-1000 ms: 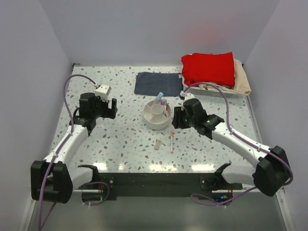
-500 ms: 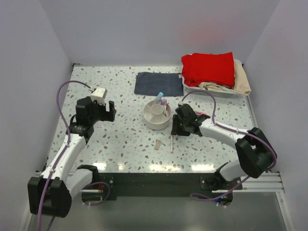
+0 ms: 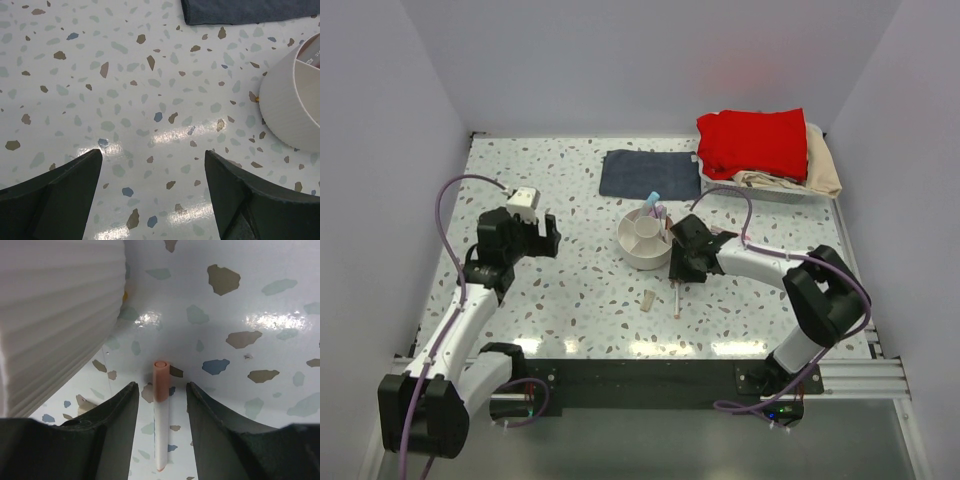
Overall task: Sort the stationery into containers
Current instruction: Pick up the pen from the center of the board.
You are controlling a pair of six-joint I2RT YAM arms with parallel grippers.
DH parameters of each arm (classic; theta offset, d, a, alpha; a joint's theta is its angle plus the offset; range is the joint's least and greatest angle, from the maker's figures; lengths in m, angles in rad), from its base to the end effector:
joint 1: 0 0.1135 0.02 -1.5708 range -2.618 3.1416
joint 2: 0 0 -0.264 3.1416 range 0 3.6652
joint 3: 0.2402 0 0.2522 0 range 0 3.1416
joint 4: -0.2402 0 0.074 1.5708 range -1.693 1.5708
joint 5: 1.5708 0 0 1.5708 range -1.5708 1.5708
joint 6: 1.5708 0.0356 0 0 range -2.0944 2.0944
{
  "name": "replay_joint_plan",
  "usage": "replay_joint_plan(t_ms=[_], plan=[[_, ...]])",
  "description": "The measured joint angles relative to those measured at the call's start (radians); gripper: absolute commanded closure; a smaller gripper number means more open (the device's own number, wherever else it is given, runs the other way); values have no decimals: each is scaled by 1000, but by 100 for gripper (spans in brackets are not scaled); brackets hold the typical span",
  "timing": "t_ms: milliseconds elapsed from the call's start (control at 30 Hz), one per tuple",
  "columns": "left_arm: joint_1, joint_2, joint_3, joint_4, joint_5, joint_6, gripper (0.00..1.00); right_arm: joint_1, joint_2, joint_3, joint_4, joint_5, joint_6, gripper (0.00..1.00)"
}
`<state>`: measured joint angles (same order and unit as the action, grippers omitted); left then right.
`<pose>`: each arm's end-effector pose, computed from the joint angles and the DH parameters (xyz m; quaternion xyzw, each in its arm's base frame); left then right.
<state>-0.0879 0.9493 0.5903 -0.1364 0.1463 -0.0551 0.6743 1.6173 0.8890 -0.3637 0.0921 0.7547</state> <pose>0.2115 -0.0239 0.2463 0.0515 0.8559 -0.0991 0.5050 0.2406 0.1881 0.1618 0.0499 0.9692 0.1214 0.2082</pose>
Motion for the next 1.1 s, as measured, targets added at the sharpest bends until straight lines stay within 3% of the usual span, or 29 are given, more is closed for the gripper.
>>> replay_joint_plan(t_ms=[200, 300, 400, 433, 767, 967, 1100], plan=[[11, 0, 0, 0, -5, -17, 12, 15, 38, 41, -60, 70, 45, 62], [15, 0, 0, 1, -5, -29, 12, 19, 41, 42, -68, 87, 56, 71], [18, 0, 0, 1, -5, -36, 12, 19, 45, 44, -84, 108, 58, 88], [19, 0, 0, 1, -5, -38, 12, 19, 45, 43, -84, 109, 56, 100], [23, 31, 1, 26, 0, -43, 13, 17, -19, -2, -70, 137, -35, 100], [23, 86, 27, 35, 10, -31, 13, -24, -259, 45, -211, 174, -214, 100], [23, 127, 43, 64, 17, -25, 13, -32, -406, 124, -137, 154, -307, 100]])
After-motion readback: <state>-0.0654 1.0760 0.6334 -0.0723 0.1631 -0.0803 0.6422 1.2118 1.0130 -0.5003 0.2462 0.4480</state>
